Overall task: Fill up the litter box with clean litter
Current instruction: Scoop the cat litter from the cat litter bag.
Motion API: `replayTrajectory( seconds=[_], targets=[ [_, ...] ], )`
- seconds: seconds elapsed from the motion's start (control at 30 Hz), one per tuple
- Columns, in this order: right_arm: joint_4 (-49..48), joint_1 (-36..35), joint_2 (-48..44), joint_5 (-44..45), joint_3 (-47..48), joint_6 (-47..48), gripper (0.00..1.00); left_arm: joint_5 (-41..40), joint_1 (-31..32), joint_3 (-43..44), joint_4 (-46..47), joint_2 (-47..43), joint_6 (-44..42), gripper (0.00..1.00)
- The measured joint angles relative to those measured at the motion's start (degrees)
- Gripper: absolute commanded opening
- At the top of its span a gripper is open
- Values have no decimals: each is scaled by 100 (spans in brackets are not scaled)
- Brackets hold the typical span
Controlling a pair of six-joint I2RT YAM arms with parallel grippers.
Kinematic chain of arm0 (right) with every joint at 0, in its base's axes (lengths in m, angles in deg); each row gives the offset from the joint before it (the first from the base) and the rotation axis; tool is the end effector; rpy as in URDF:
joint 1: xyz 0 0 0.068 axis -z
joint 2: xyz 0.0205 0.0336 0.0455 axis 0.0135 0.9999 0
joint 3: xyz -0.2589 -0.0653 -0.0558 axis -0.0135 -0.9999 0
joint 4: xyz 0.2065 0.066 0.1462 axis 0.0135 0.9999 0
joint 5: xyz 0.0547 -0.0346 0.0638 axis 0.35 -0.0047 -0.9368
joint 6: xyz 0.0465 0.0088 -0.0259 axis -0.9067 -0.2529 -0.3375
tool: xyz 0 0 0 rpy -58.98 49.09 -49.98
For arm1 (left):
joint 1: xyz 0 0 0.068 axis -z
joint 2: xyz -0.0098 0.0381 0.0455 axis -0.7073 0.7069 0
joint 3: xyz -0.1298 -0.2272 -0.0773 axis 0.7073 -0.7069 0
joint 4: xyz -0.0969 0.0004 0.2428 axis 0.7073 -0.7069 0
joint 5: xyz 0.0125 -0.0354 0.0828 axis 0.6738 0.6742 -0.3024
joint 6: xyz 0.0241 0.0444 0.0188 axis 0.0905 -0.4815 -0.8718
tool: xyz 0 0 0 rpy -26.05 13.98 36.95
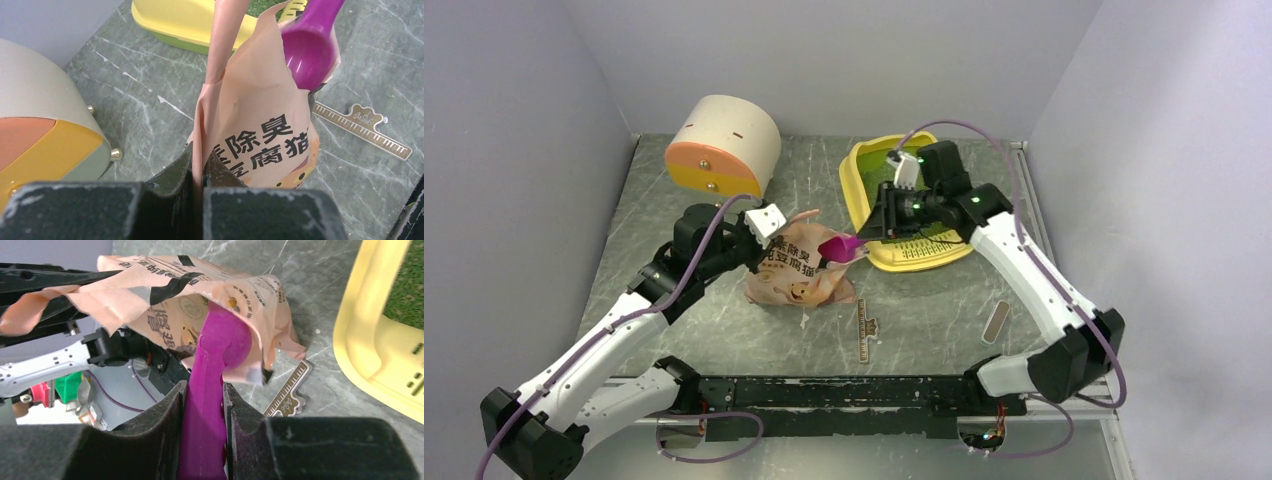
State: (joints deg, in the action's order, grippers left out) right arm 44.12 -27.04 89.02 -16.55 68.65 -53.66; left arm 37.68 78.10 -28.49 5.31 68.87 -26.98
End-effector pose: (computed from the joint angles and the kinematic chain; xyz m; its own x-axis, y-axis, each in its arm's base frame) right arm 0.2414 0.1401 0.3635 -0.8514 -0.0547 -0.5216 -0.4205 0.6655 0.6166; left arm 0.1702 -0.1211 0.3212 -0.0403 0.3924 -0.9189 0.7709 0.5973 0.2212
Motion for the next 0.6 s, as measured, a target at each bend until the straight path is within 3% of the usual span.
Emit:
replayTrajectory(
  seconds=[0.2, 0.4, 0.6],
  targets=[
    [-260, -761, 835, 542, 92, -118, 0, 90, 0, -2, 0, 28, 11, 5],
    [-446, -1292, 1314, 1639, 59, -487, 0, 101, 0, -79, 94, 24, 70, 5],
    [-1353, -1370, 1311, 1703, -597, -1003, 0, 94, 0, -107, 151, 118, 72, 5]
  ],
)
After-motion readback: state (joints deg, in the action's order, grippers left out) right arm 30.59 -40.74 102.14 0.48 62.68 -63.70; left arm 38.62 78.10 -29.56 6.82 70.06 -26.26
